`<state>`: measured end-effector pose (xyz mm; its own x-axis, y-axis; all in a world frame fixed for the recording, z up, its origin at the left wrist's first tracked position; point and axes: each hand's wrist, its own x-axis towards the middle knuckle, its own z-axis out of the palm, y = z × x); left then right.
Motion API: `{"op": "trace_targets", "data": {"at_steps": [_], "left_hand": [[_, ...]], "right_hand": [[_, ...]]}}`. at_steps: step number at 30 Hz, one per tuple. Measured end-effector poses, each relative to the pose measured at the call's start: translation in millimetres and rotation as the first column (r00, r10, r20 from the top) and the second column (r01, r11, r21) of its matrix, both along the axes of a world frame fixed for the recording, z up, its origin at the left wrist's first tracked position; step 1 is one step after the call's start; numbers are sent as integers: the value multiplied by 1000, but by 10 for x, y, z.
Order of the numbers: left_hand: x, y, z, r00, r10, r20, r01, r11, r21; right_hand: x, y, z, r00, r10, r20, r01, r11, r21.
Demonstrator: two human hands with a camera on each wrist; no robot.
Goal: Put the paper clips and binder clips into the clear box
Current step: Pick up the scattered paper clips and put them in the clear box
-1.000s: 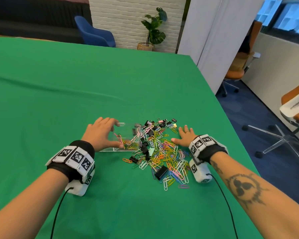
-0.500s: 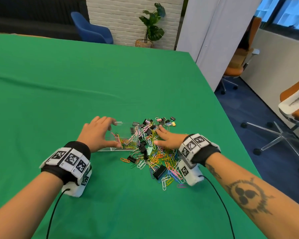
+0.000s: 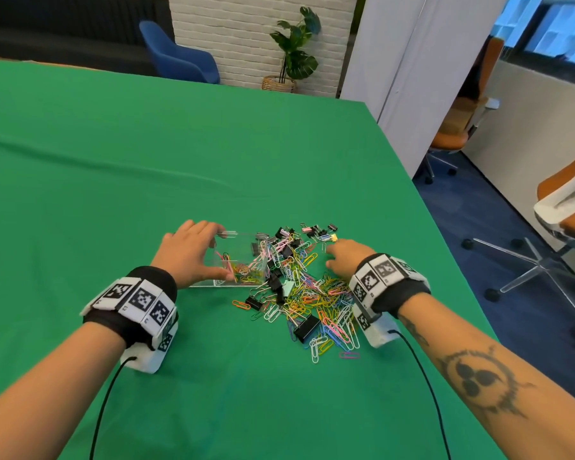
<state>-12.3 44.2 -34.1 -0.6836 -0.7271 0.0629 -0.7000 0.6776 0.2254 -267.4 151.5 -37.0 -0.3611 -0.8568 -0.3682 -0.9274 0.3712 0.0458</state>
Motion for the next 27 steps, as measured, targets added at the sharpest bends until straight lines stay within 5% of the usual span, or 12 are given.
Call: {"op": "trace_targets", "data": {"at_steps": [3, 5, 10, 18, 22, 27], "left_hand": [[-8, 6, 0, 1000, 0, 12, 0, 1000, -3], [-11, 13, 2, 1000, 3, 11, -3, 1000, -1], [0, -1, -18, 1000, -1, 4, 1, 1000, -5], [0, -24, -35, 1000, -13, -14, 13, 1000, -22], [-3, -13, -31, 1000, -15, -5, 15, 999, -31], [6, -17, -38, 1000, -16, -7, 15, 999, -32]], "right_hand": [[42, -117, -82, 994, 47, 95, -33, 989, -142], [118, -165, -103, 961, 119, 249, -102, 992, -81], [160, -72, -26, 924, 70, 376, -101, 993, 64], [39, 354, 85, 928, 186, 323, -250, 953, 171], [32, 386, 16, 966, 247, 79, -258, 948, 188], [-47, 424, -30, 921, 384, -60, -374, 918, 129]]}}
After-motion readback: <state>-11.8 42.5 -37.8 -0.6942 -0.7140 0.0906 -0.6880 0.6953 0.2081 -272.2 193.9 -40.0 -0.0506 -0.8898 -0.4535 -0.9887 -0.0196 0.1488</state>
